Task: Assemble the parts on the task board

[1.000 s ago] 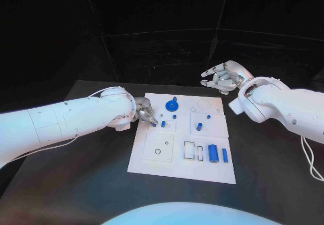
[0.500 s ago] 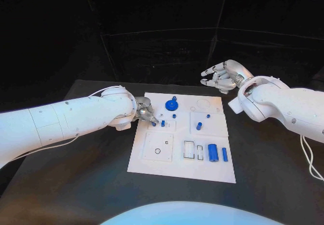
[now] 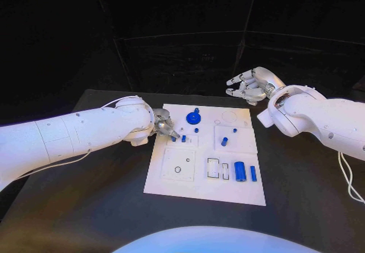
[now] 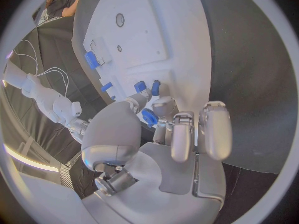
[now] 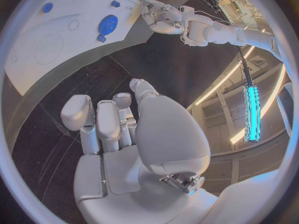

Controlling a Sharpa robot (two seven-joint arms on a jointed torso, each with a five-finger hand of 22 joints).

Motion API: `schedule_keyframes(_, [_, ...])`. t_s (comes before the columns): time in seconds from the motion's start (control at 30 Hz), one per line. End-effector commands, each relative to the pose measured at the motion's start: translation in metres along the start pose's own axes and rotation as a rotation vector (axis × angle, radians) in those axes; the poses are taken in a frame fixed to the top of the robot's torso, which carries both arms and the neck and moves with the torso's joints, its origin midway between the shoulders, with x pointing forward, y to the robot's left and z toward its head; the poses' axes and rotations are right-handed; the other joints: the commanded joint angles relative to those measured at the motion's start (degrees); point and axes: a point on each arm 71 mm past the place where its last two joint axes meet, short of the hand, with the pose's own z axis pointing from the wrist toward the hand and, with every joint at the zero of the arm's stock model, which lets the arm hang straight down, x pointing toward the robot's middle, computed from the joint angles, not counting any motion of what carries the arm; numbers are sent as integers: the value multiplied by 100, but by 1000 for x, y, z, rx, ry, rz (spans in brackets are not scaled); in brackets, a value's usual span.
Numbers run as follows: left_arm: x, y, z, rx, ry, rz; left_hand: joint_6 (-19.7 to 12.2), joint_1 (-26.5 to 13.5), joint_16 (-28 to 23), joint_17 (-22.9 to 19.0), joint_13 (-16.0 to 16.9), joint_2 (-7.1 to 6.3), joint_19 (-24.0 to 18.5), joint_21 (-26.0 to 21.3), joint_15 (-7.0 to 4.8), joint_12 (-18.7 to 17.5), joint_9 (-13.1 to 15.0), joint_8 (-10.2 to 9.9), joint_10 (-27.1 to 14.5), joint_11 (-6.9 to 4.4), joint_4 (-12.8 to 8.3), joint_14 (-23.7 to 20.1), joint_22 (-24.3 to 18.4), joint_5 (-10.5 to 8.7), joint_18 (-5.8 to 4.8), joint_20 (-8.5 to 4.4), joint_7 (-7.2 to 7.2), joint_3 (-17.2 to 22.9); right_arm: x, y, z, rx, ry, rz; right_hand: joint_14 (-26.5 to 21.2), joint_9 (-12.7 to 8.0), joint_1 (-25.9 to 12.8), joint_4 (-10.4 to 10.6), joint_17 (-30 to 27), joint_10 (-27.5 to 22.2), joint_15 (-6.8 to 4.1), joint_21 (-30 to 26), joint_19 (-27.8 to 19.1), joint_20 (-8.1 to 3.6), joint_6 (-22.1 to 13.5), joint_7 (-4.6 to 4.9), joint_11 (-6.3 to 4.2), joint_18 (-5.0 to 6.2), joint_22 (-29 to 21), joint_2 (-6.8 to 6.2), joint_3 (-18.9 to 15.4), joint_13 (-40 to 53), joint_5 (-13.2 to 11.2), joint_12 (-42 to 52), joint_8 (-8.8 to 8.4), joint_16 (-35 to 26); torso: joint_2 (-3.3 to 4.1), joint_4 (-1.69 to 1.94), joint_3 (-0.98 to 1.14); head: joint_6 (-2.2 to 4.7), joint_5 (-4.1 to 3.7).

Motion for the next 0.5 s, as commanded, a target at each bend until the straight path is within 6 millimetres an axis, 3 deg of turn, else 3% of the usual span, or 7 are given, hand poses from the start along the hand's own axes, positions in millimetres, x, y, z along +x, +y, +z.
schedule_keyframes(0.03, [-1, 1, 0, -14, 5, 3, 52, -152, 18, 1509, -1, -119, 31, 36, -29, 16, -38, -4, 25, 4, 130, 616, 154, -33, -28, 10, -17, -391, 0, 3, 0, -17, 5, 10, 61, -2, -34, 41, -3, -15, -30, -39, -11, -16, 6, -20, 5, 55, -12, -63, -29, -9, -22, 1, 26, -37, -3, 0, 5, -3, 0])
schedule_keyframes(0.07, [-2, 2, 1, -16, 2, 1, 53, -168, 18, 1509, -1, -146, 32, 37, -31, 14, -53, -11, 25, 1, 163, 616, 157, -46, -27, 4, -17, -513, 0, 2, 1, -17, 6, 11, 62, -3, -84, 75, -1, -7, -29, -42, -10, -15, 4, -22, 6, 54, -13, -81, -65, -13, -71, 9, 27, -40, -7, 4, 4, -3, -4])
schedule_keyframes(0.17, [-2, 3, 1, -20, 1, -1, 65, -54, 18, 1509, 8, -79, 34, 36, -43, 16, -120, -27, 27, -23, 251, 616, 167, -54, -29, -3, -15, -890, 0, 2, 1, -16, 5, 12, 65, -2, -185, 143, 0, 18, -27, -50, -8, -13, -2, -26, 7, 55, -18, -116, -177, -16, -441, 40, 32, -49, -5, 7, -2, 0, -5])
schedule_keyframes(0.23, [-3, 4, 1, -22, -1, -2, 71, 8, 18, 1509, 11, -35, 33, 33, -41, 15, -145, -30, 28, -6, 284, 616, 167, -52, -26, -11, -32, -1025, 0, 2, 0, -15, 4, 13, 66, -2, -182, 151, 1, 18, -28, -54, -7, -13, -5, -27, 6, 56, -21, -111, -213, -20, -559, 51, 35, -54, -5, 4, 0, 2, -3])
schedule_keyframes(0.5, [-4, 4, 2, -8, -15, -20, 73, 198, 18, 1509, -8, 114, 22, 6, -42, -12, -231, -32, 14, -8, 415, 616, 151, -60, -21, -8, -27, -1473, 0, 2, 1, -17, 3, 3, 64, -3, -168, 147, -9, 11, -29, -61, -13, -14, -8, -27, 5, 58, -32, -101, -221, -30, -586, 47, 36, -64, -5, 0, -5, 19, -3])
